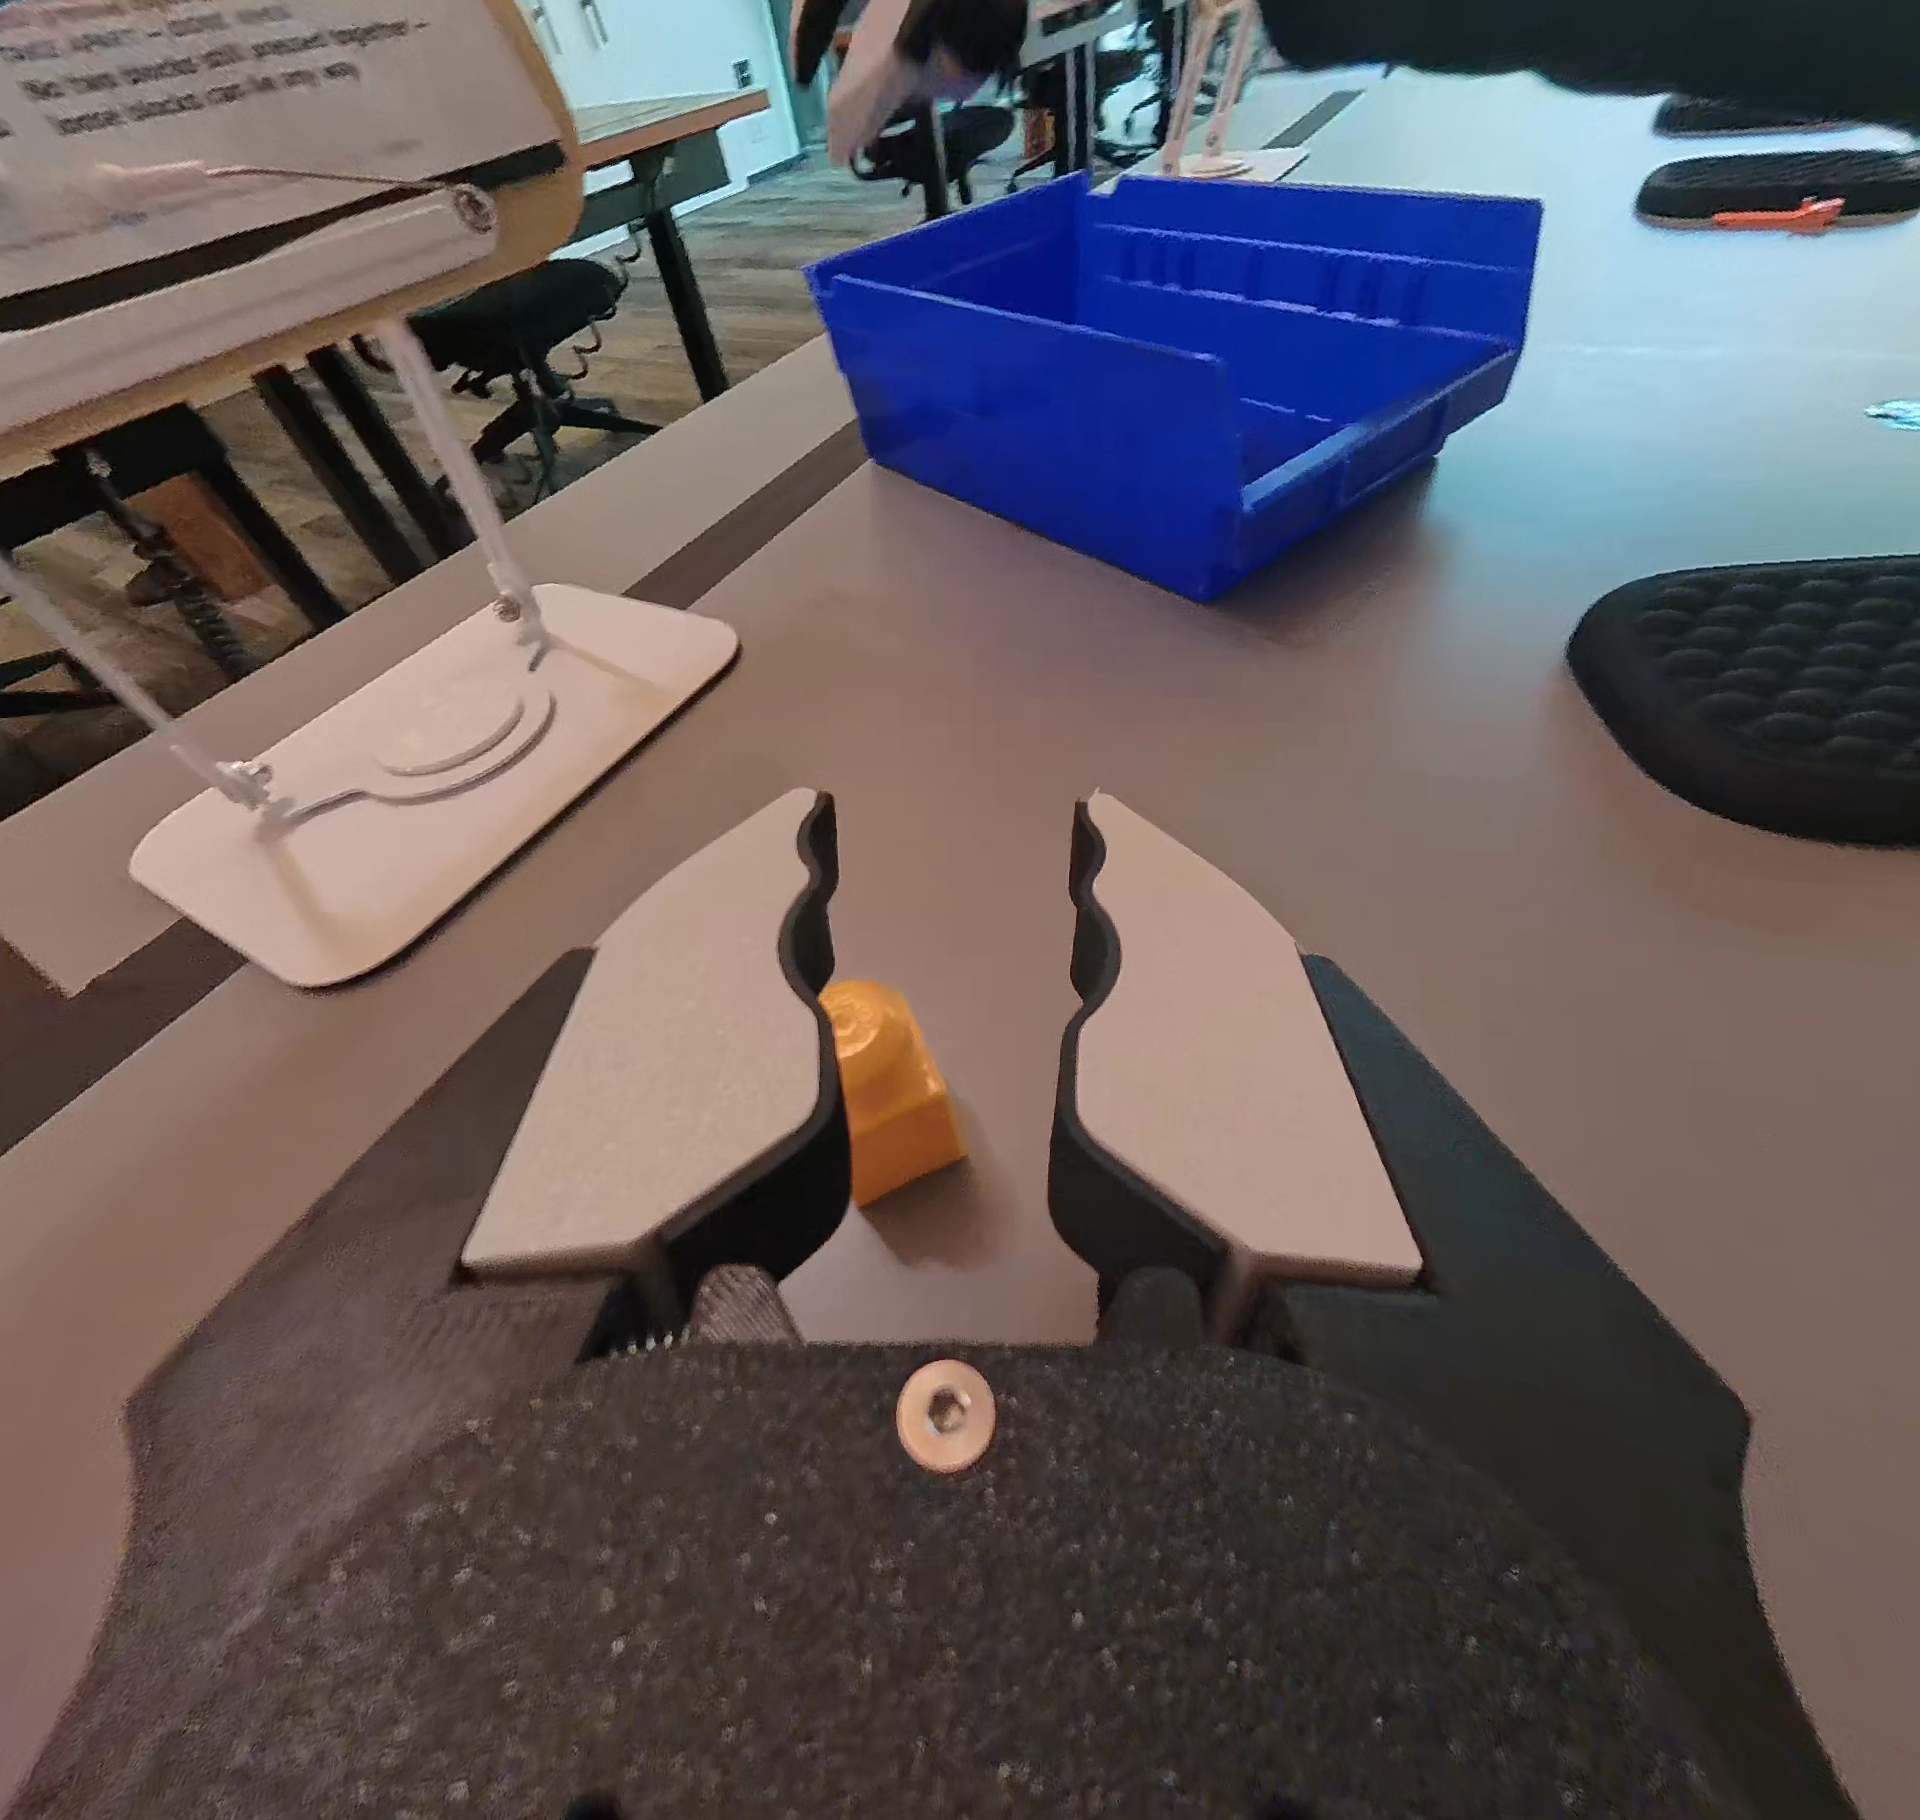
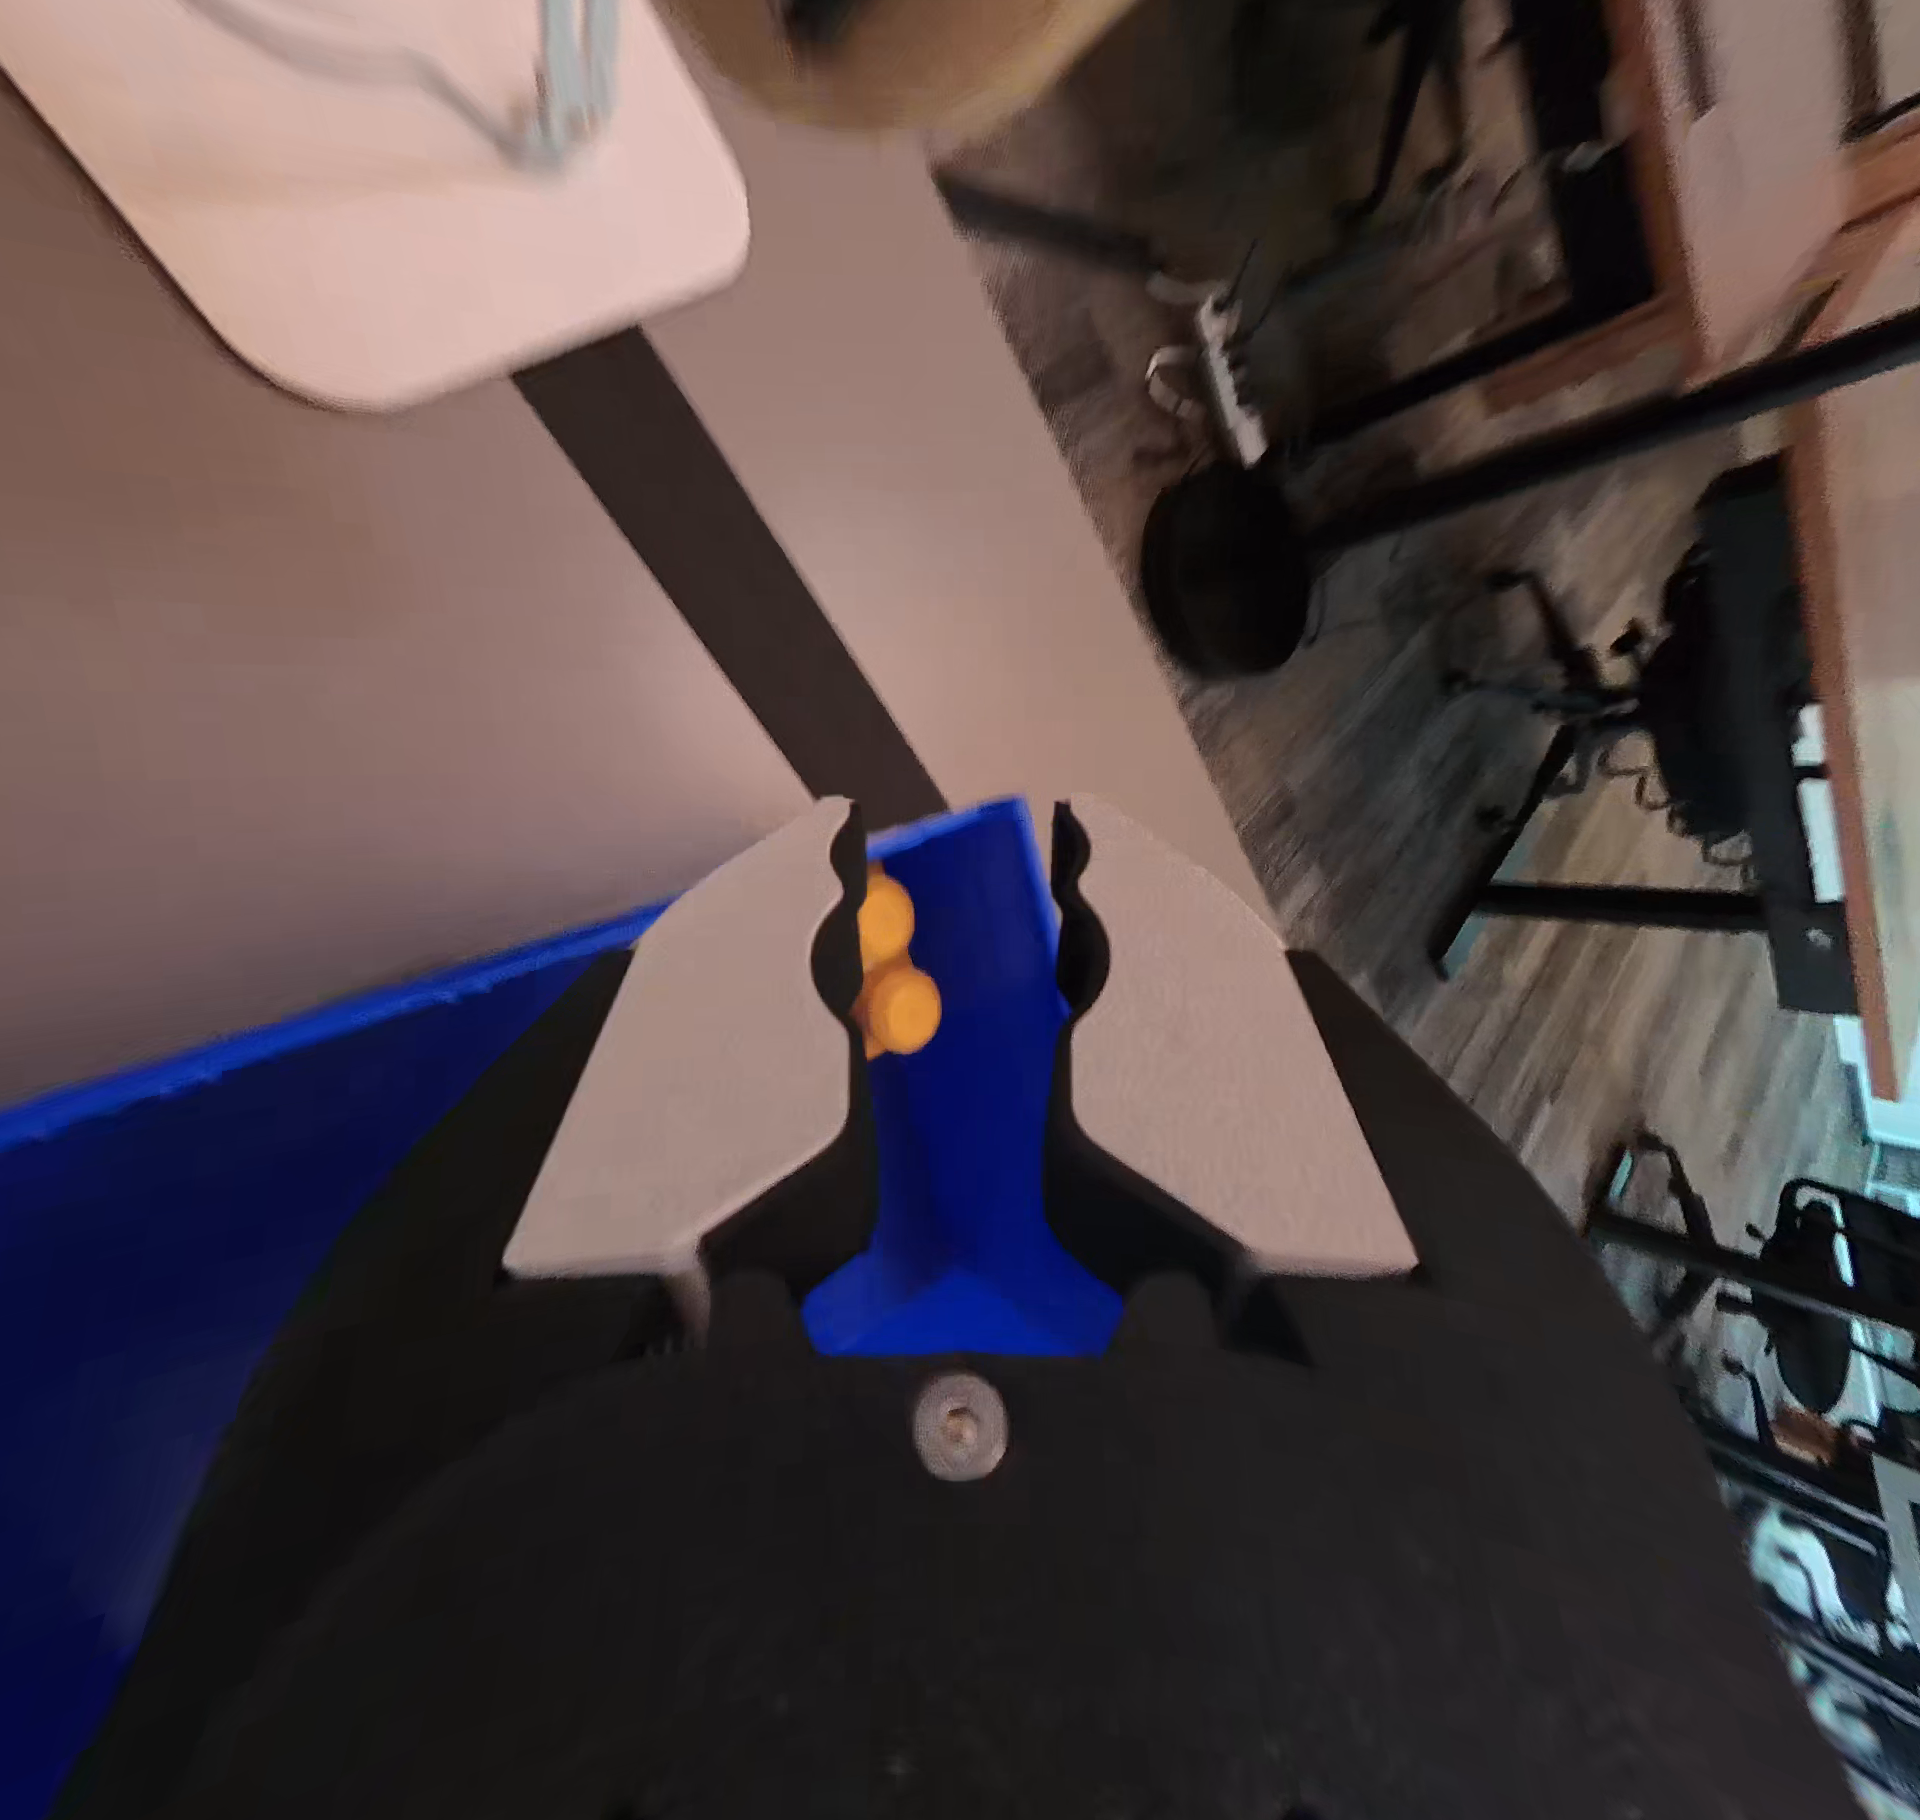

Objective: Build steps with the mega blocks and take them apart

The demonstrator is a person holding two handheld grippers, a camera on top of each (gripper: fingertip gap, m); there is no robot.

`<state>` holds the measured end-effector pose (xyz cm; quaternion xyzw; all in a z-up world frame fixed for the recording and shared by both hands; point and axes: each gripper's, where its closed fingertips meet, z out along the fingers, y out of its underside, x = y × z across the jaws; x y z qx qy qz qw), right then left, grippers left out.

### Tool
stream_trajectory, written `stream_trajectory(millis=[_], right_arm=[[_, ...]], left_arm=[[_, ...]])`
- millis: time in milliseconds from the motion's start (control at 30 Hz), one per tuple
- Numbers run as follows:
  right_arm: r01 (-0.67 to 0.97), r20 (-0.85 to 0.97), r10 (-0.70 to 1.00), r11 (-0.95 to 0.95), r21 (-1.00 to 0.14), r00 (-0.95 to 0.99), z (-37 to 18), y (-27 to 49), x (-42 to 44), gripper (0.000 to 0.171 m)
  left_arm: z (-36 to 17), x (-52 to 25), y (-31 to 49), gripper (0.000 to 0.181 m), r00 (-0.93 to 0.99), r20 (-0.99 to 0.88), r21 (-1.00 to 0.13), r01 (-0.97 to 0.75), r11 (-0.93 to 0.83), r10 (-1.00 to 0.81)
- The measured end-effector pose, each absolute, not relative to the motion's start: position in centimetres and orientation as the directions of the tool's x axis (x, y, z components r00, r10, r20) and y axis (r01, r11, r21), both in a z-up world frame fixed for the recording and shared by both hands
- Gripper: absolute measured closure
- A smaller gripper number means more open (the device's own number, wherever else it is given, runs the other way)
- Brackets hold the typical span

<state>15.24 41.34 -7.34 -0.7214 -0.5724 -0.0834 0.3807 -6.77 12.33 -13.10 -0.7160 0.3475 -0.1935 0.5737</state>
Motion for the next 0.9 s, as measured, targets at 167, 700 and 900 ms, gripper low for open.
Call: stream_trajectory(millis=[167, 700, 900], right_arm=[[0.744, 0.550, 0.721, 0.073, -0.665, 0.421, -2.1, 36.2, 10.7, 0.138], [0.224, 0.239, 0.869, 0.152, -0.962, 0.433, -1.5, 19.1, 2.9, 0.142], [0.194, 0.171, 0.904, 0.100, -0.976, 0.391, -3.9, 16.5, 1.8, 0.142]], left_arm=[[-14.6, -8.2, 12.6, 0.131, 0.700, -0.106, -0.916, -0.345, -0.204, -0.707], [-22.4, -11.0, 13.0, 0.120, 0.827, 0.003, -0.715, -0.392, -0.579, -0.562], [-23.1, -10.0, 13.5, 0.145, 0.822, -0.022, -0.736, -0.398, -0.547, -0.569]])
